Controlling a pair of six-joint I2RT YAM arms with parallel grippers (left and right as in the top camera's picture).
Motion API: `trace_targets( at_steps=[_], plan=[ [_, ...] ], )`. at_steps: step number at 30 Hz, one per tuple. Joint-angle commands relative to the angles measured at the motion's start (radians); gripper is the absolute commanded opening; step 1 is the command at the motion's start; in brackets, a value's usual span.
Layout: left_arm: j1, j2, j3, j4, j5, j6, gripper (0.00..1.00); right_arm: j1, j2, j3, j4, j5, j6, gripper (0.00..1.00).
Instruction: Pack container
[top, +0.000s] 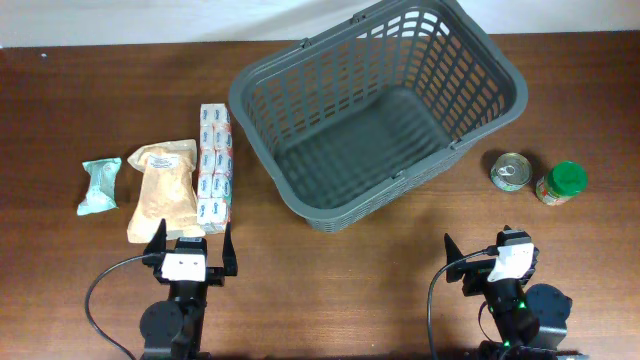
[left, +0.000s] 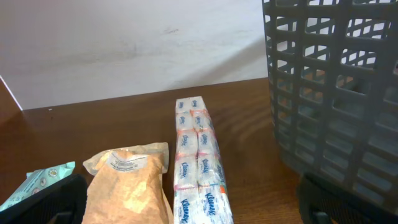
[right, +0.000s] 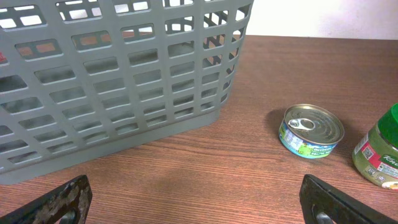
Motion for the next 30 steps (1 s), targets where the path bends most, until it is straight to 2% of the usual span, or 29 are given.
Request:
trace_targets(
  at_steps=[1,26,30],
  plan=[
    [0.005,-0.008,-0.006,0.0,-0.004,0.013,0.99,-0.006,-0.007,-0.006,-0.002,-0.009,-0.003,0.99],
    [0.005,-0.008,-0.006,0.003,-0.003,0.013,0.99,-0.006,-0.007,-0.006,-0.002,-0.009,-0.003,0.99],
    [0.005,-0.008,-0.006,0.0,-0.007,0.014,0.99,-0.008,-0.007,-0.006,0.0,0.082,-0.014,0.99]
  ],
)
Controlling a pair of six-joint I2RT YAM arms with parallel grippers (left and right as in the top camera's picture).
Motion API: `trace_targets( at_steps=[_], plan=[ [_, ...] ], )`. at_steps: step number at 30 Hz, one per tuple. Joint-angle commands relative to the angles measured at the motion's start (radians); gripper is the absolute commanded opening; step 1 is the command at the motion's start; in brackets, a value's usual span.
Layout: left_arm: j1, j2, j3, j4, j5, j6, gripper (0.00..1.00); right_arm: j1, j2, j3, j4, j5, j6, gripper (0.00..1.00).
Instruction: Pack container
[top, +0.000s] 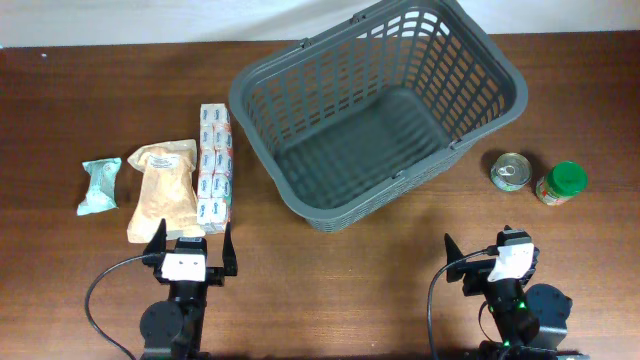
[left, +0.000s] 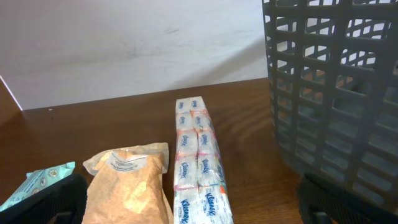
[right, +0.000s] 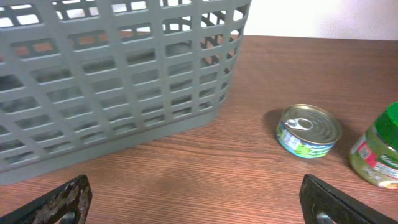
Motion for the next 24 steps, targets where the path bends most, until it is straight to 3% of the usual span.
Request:
trace_targets(
  at_steps=[1,5,13,19,24],
  plan=[
    [0.005,-0.007,-0.006,-0.001,-0.007,0.014,0.99,-0.008,-0.007,-0.006,0.0,0.104,-0.008,0.99],
    [0.005,0.006,-0.005,0.0,-0.005,0.014,0.99,-0.007,-0.007,-0.006,-0.003,0.126,0.017,0.99],
    [0.005,0.051,0.167,-0.071,-0.011,0.013,0.99,-0.008,-0.007,-0.003,0.105,-0.026,0.393,0.99],
    [0.005,0.242,0.461,-0.318,-0.011,0.035,0.99,-0.007,0.017,0.105,0.061,-0.187,0.397,0.99],
    [0.006,0.523,0.795,-0.444,-0.01,0.088,0.99,-0.008,0.154,0.368,-0.074,-0.166,0.335,0.99]
  ],
)
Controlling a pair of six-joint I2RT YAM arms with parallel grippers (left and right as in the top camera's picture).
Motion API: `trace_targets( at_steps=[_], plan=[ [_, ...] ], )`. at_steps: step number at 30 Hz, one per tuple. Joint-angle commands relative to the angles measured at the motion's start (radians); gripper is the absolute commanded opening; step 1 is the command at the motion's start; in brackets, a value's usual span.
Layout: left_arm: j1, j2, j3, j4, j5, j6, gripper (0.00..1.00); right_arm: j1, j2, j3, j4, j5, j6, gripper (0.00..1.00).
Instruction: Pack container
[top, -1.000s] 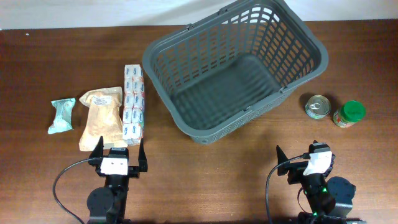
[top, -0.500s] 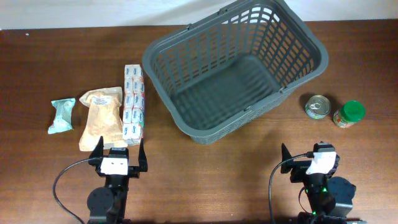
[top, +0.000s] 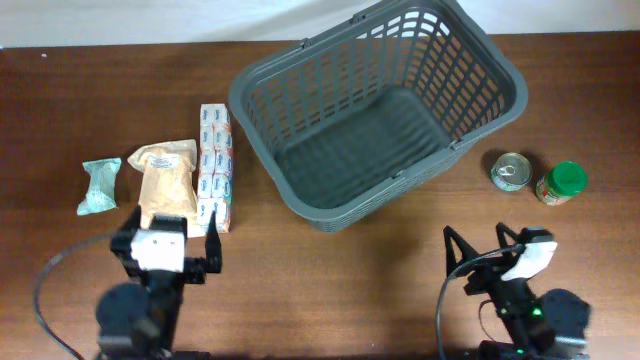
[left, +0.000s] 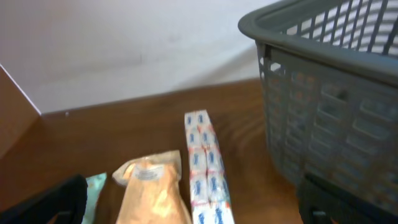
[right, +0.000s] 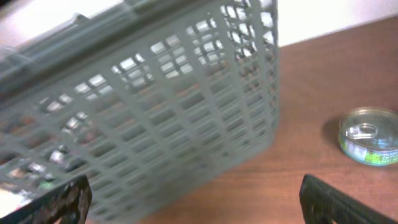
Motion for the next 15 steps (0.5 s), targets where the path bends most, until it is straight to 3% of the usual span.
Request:
trace_targets(
  at_steps=[1,9,15],
  plan=[
    [0.005,0.192,0.246,-0.059,0.005,0.048,0.99,-0.008,0.113,0.221,-0.066,-0.022,-0.053,0.99],
    [0.005,0.593,0.873,-0.346,0.138,0.048,0.99,-0.007,0.642,0.953,-0.527,-0.006,-0.263,0.99],
    [0.005,0.708,1.111,-0.4,0.218,0.041,0.99,-0.007,0.926,1.403,-0.819,-0.096,-0.274,0.99]
  ],
)
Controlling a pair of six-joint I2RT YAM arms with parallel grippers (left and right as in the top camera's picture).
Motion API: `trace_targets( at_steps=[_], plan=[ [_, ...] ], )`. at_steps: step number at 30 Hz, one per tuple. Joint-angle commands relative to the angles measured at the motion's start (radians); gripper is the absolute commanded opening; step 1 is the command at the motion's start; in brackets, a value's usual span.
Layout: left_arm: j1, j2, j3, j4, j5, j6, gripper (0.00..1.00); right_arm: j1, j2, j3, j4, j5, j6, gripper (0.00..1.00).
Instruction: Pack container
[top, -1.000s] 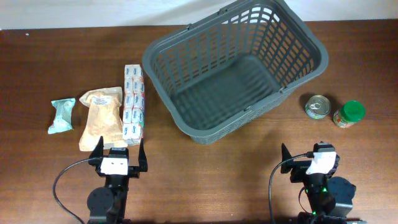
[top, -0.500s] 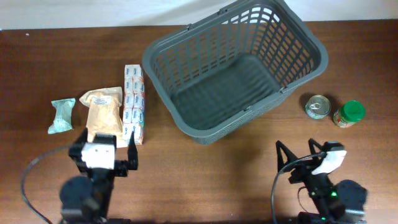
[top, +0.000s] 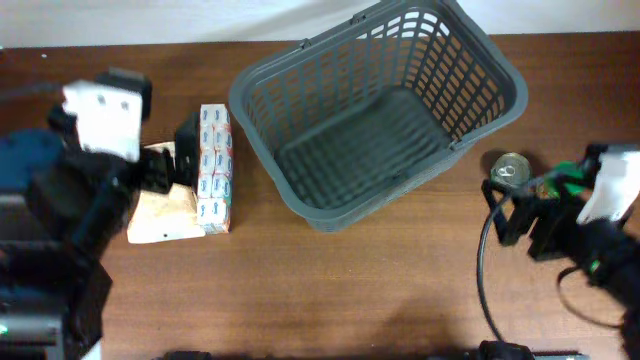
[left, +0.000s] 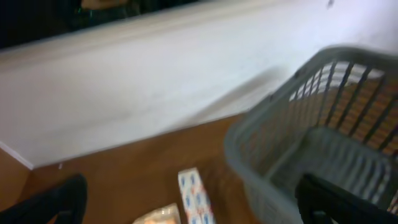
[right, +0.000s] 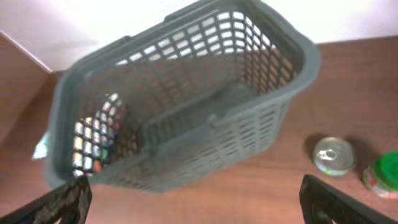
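Observation:
The grey basket (top: 380, 110) stands empty at the back centre. Left of it lie the long tissue pack (top: 215, 165) and the brown paper bag (top: 165, 215), the bag partly under my raised left arm. The teal packet is hidden by that arm. The tin can (right: 334, 155) and the green-lidded jar (right: 385, 171) stand right of the basket. My left gripper (left: 186, 200) is open, high over the tissue pack (left: 193, 199). Also open and holding nothing, my right gripper (right: 194, 199) hangs high in front of the basket (right: 186, 112).
The white wall runs along the table's far edge (left: 124, 155). Bare brown table (top: 350, 290) lies in front of the basket, between the two arms. The right arm (top: 590, 215) covers the jar in the overhead view.
Both arms stand much higher above the table than before. The left arm now covers the teal packet in the overhead view, and the right arm covers the jar. No object has moved.
At the first two moments both arms sat low at the table's front edge, grippers open, looking along the table. Then both were slightly raised and tilted. Now they stand high and look down on the basket. Every object is where it was.

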Motion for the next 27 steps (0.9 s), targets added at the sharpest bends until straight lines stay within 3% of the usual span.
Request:
trace_targets(
  at_steps=[1,4,9,12,14,16,20,21,22,23,24,26,27],
  plan=[
    [0.003,0.016,0.083,-0.009,0.102,0.009,0.99,-0.006,0.113,0.196,-0.069,-0.058,-0.037,0.99],
    [0.003,0.005,0.095,-0.01,0.153,0.009,0.99,-0.006,0.2,0.328,-0.104,-0.073,0.01,1.0],
    [0.003,-0.014,0.096,0.002,0.145,0.009,0.99,-0.006,0.365,0.52,-0.178,-0.053,0.078,0.93],
    [0.003,0.009,0.097,-0.017,0.049,-0.126,0.99,-0.006,0.478,0.62,-0.222,-0.034,0.102,0.88],
    [0.003,0.033,0.097,-0.043,0.051,-0.146,0.99,-0.006,0.545,0.667,-0.246,-0.027,0.102,0.83],
    [0.003,0.06,0.097,-0.076,0.053,-0.146,0.99,-0.006,0.605,0.699,-0.267,0.0,0.102,0.71],
    [0.003,0.088,0.097,-0.109,0.053,-0.146,0.99,-0.006,0.691,0.709,-0.285,0.022,0.102,0.3],
    [0.003,0.09,0.097,-0.106,0.053,-0.142,0.94,-0.006,0.705,0.709,-0.286,0.022,0.102,0.24],
    [0.003,0.092,0.097,-0.098,0.053,-0.142,0.61,-0.006,0.724,0.709,-0.285,0.023,0.102,0.15],
    [0.003,0.093,0.097,-0.096,0.053,-0.142,0.43,-0.006,0.732,0.709,-0.285,0.023,0.102,0.11],
    [0.003,0.095,0.097,-0.096,0.05,-0.142,0.17,-0.006,0.743,0.709,-0.285,0.022,0.102,0.05],
    [0.002,0.108,0.097,-0.11,0.064,-0.191,0.12,-0.006,0.757,0.709,-0.285,0.033,0.102,0.04],
    [-0.001,0.116,0.097,-0.126,0.087,-0.218,0.02,-0.004,0.764,0.709,-0.285,0.047,0.102,0.04]
  ],
)
